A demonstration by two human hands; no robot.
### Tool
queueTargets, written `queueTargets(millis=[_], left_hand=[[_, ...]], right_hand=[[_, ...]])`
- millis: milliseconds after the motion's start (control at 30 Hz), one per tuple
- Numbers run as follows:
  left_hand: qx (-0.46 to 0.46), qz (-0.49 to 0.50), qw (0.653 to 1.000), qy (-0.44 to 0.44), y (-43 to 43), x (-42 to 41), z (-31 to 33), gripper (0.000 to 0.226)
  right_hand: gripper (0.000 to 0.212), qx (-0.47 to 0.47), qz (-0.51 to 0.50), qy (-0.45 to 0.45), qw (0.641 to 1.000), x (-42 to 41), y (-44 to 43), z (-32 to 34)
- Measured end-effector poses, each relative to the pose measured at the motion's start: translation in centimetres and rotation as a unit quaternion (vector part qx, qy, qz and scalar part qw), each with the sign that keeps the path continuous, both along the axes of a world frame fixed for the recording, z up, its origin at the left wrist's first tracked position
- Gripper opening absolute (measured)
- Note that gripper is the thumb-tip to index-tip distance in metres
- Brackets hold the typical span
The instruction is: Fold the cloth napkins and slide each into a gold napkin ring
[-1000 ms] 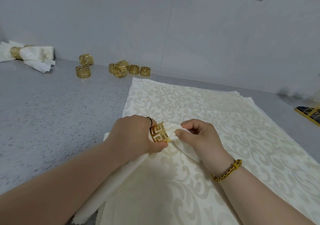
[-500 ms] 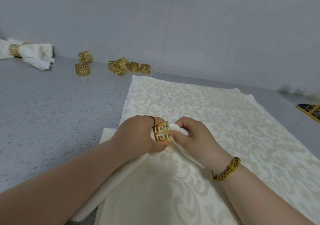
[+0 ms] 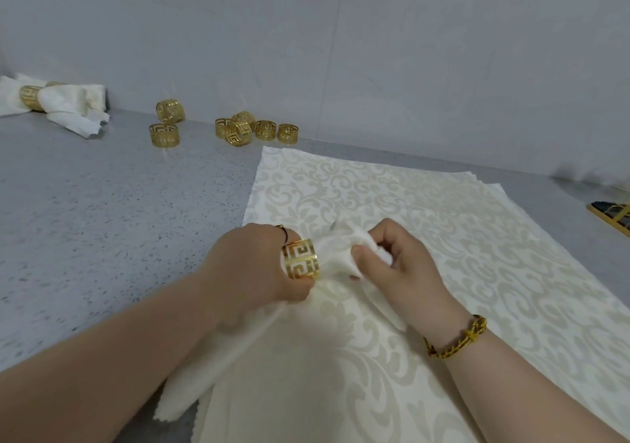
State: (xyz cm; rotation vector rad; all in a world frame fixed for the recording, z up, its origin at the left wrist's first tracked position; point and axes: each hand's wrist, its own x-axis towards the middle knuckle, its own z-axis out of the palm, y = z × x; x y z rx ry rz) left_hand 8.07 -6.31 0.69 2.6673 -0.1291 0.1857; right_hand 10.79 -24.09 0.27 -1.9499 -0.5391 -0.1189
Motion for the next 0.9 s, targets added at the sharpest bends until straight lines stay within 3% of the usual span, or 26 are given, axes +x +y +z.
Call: queueTargets(millis=[300, 567, 633, 767, 833, 900], left_hand=[[-0.004, -0.007, 1.0, -0.011, 0.4, 0.1, 0.1, 0.038], [0.014, -0.001, 1.0, 0.006, 1.1, 0.3, 0.2, 0.036], [0.008, -0.004, 1.0, 0.004, 1.0, 0.2, 0.2, 0.043], [-0.006, 0.001, 0.999, 0.05, 0.8, 0.2, 0.4, 0.077], [-0.079, 0.012, 0.995, 0.062, 1.2, 0.3, 0.5, 0.066], [-0.165, 0.025, 0.984, 0.062, 2.2, 0.3, 0.7, 0.039]], right_hand=[[0.029, -0.007, -0.01, 0.131, 0.991, 0.8, -0.2, -0.2], [0.027, -0.021, -0.019, 0.184, 0.982, 0.7, -0.8, 0.8], [0.023, -0.047, -0.012, 0.207, 0.977, 0.7, -1.0, 1.0], [0.014, -0.04, 0.003, 0.228, 0.973, 0.5, -1.7, 2.0], [0.018, -0.027, -0.012, 0.22, 0.975, 0.6, -2.1, 2.2], [0.017, -0.048, -0.018, 0.206, 0.977, 0.5, -2.2, 2.2]])
